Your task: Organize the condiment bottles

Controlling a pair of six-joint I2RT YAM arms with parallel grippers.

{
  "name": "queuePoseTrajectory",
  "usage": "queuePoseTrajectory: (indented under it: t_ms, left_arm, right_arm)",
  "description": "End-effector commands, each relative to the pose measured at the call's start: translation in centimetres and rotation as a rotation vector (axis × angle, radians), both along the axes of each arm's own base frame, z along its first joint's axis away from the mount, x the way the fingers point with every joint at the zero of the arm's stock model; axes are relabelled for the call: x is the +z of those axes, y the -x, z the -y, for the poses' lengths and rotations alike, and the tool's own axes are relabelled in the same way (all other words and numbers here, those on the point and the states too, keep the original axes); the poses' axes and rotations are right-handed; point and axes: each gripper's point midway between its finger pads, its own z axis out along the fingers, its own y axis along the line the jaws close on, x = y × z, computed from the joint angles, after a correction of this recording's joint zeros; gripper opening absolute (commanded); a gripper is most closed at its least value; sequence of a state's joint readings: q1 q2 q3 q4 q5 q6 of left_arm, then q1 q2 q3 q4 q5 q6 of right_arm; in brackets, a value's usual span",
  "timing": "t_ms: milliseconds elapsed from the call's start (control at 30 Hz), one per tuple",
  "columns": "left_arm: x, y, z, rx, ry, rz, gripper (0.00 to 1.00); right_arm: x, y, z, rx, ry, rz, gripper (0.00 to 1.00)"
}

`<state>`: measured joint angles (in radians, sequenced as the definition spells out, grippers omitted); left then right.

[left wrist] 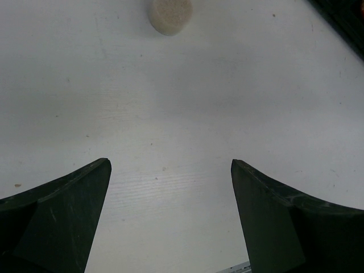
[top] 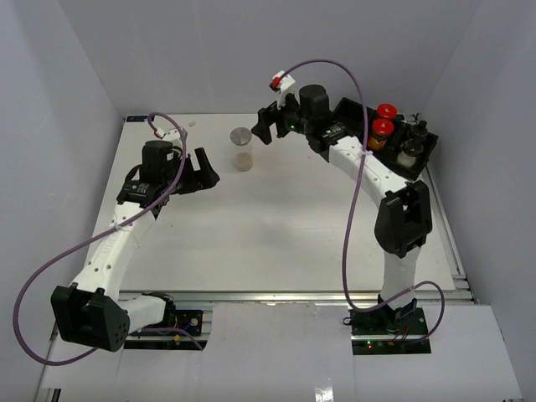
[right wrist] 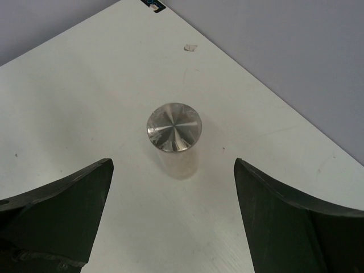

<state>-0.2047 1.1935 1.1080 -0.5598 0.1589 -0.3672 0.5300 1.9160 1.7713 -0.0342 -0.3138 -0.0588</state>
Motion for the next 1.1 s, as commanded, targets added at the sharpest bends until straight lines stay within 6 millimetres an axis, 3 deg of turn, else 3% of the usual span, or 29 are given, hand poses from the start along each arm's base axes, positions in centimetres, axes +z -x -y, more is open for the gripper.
queuePoseTrajectory:
  t_ms: [0, 200, 333, 567, 767, 1067]
  left_arm:
    - [0.3, 1.2, -0.5, 0.001, -0.007, 0.017, 0.98]
    - [1.7, 2.0, 0.0, -0.030, 0.025, 0.057, 0.98]
    - [2.1, 2.0, 0.2, -0.035, 0.035, 0.068, 0.98]
    - [1.0, 1.8, 0.2, -0.032, 0.033, 0.059, 0.98]
    - [0.1, 1.4, 0.1, -0.026, 0.022, 0.047, 0.98]
    - [-0.3, 1.1, 0.0, -0.024, 0.012, 0.041, 0.98]
  right_arm:
    - [1.4, -2.3, -3.3, 0.031, -0.040, 0.084, 0.92]
    - [-1.9, -3.6, -6.9, 0.065, 0.004, 0.088, 0.90]
    - [-4.2, -4.0, -7.8, 0.062, 0.028, 0.076, 0.90]
    - [-7.8, -3.8, -9.4, 0.092, 0.076, 0.061, 0.90]
    - [-9.7, -4.2, -9.7, 0.083, 0.101, 0.064, 0.90]
    - [-10.1, -4.8, -9.1, 0.025, 0.137, 0.113, 0.90]
